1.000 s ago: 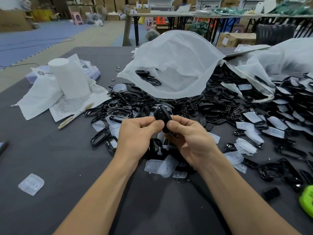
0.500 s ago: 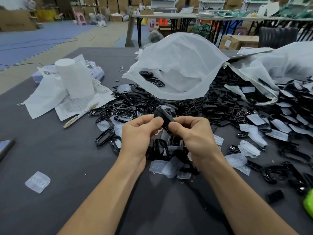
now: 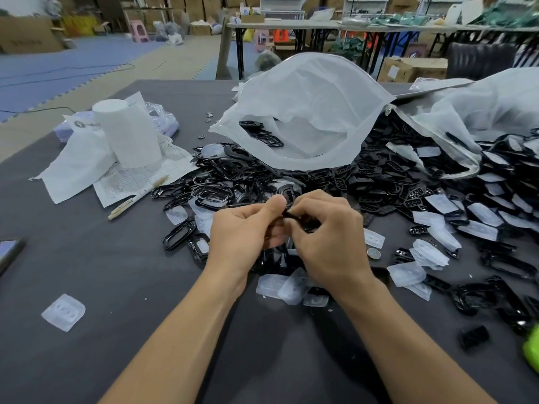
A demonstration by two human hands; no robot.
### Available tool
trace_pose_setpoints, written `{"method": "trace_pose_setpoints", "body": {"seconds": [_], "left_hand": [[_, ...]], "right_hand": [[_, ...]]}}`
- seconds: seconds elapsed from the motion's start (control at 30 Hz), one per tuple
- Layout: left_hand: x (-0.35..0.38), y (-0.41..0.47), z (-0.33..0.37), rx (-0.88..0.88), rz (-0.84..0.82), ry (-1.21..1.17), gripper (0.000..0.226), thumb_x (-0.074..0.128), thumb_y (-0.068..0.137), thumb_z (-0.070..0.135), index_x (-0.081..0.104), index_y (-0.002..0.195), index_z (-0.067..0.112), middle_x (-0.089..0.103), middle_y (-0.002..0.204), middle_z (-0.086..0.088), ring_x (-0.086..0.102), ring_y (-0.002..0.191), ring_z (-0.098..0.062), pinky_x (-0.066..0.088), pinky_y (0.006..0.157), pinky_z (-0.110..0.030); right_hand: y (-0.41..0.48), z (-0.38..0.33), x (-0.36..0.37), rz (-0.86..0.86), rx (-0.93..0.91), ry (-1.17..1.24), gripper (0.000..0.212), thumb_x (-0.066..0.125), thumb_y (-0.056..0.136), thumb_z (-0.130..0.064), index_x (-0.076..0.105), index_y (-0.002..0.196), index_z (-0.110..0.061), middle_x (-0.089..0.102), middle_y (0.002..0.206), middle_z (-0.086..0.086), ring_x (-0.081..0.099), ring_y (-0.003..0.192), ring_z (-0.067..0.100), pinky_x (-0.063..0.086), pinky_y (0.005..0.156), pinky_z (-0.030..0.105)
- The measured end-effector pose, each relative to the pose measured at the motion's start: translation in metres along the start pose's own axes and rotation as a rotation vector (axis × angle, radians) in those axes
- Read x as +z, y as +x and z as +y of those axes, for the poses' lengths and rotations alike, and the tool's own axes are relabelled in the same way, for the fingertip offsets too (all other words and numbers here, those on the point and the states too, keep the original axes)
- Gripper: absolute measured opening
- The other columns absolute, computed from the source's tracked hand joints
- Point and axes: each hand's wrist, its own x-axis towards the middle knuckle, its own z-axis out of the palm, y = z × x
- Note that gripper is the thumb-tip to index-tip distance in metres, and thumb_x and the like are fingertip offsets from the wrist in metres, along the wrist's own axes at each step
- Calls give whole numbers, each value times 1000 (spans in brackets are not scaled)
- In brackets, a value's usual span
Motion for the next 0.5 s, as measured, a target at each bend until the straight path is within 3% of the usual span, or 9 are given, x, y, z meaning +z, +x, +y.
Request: {"method": "trace_pose_setpoints", "body": {"seconds": [0.07, 0.17, 0.27, 0.33, 0.4, 0.5], "left_hand": [[-1, 4, -3, -1, 70, 38, 17, 82, 86, 21, 82, 71, 13, 75, 71, -8, 70, 62, -16, 60, 62, -26], [-10, 14, -2, 47, 212, 110, 15, 68, 78, 8, 76, 66, 9, 71, 67, -10, 69, 61, -22, 62, 61, -34], [-26, 25, 2, 87, 335, 92, 22, 66, 80, 2, 77, 65, 14, 75, 69, -6, 73, 65, -20, 66, 73, -49], [-34, 30, 2, 93, 381, 105, 20, 66, 83, 1, 77, 71, 12, 76, 74, -5, 71, 71, -21, 63, 82, -58], [-36, 31, 1, 96, 380, 112, 21, 64, 84, 0, 77, 75, 13, 75, 76, -7, 69, 75, -23, 60, 87, -61], [-35, 29, 1, 123, 355, 138, 21, 60, 85, 5, 77, 80, 17, 76, 84, -12, 69, 79, -24, 60, 88, -60]], "right_hand": [[-1, -1, 2, -57, -72, -64, 13, 88, 75, -8, 80, 83, -14, 75, 94, -7, 55, 91, 6, 48, 89, 35], [-2, -4, 4, -170, 49, 37, 23, 87, 79, -15, 83, 99, -23, 74, 107, -14, 58, 106, 0, 46, 101, 28], [-1, -3, 7, -131, 130, 17, 21, 77, 86, -10, 83, 101, -24, 65, 95, -28, 59, 105, 0, 48, 104, 32], [0, 1, 9, -136, 171, -64, 20, 73, 90, -8, 83, 100, -22, 48, 84, -35, 43, 94, -7, 45, 103, 34], [6, 1, 12, -176, 190, -138, 20, 71, 93, -10, 83, 102, -23, 40, 79, -32, 29, 88, -8, 38, 101, 31], [24, -6, 20, -344, 151, -265, 32, 65, 94, -6, 81, 109, -28, 62, 92, -13, 45, 105, 12, 34, 100, 29]]}}
